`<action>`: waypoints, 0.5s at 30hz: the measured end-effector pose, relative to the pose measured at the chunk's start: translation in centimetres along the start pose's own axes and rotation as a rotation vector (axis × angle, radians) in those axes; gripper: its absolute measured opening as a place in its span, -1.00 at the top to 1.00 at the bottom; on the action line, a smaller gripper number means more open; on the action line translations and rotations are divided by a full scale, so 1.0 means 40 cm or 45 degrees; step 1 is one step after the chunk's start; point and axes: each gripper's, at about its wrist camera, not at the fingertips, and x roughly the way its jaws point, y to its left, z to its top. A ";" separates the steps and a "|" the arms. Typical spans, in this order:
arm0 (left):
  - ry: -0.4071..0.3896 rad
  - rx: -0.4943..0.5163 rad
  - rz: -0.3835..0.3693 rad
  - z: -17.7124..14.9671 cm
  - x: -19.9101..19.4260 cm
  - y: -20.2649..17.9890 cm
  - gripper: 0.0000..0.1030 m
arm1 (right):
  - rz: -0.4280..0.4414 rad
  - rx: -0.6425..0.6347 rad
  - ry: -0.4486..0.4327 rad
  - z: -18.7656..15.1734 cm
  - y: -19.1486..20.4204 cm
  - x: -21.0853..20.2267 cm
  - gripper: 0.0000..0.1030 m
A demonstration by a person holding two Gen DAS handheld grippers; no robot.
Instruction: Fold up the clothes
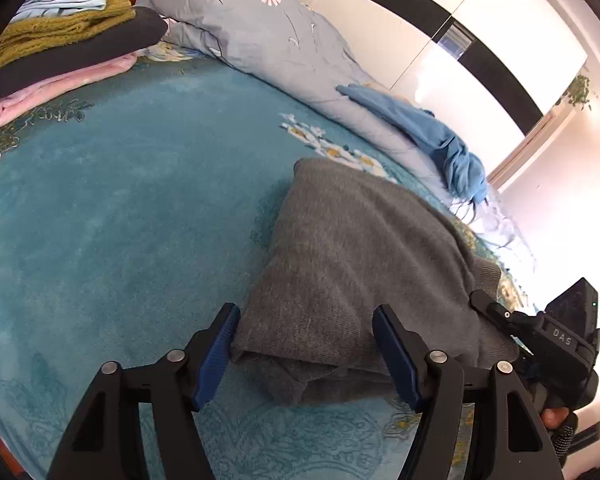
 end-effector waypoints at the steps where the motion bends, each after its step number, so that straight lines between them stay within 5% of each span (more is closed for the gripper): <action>1: -0.011 -0.015 -0.013 0.004 -0.008 0.003 -0.40 | 0.020 -0.009 -0.014 0.007 0.011 -0.011 0.68; 10: -0.136 -0.027 -0.115 0.057 -0.080 -0.024 -0.41 | -0.013 0.035 -0.043 0.026 -0.058 -0.079 0.70; 15: -0.116 0.057 -0.176 0.095 -0.056 -0.099 -0.41 | -0.042 0.128 -0.001 -0.006 -0.129 -0.051 0.68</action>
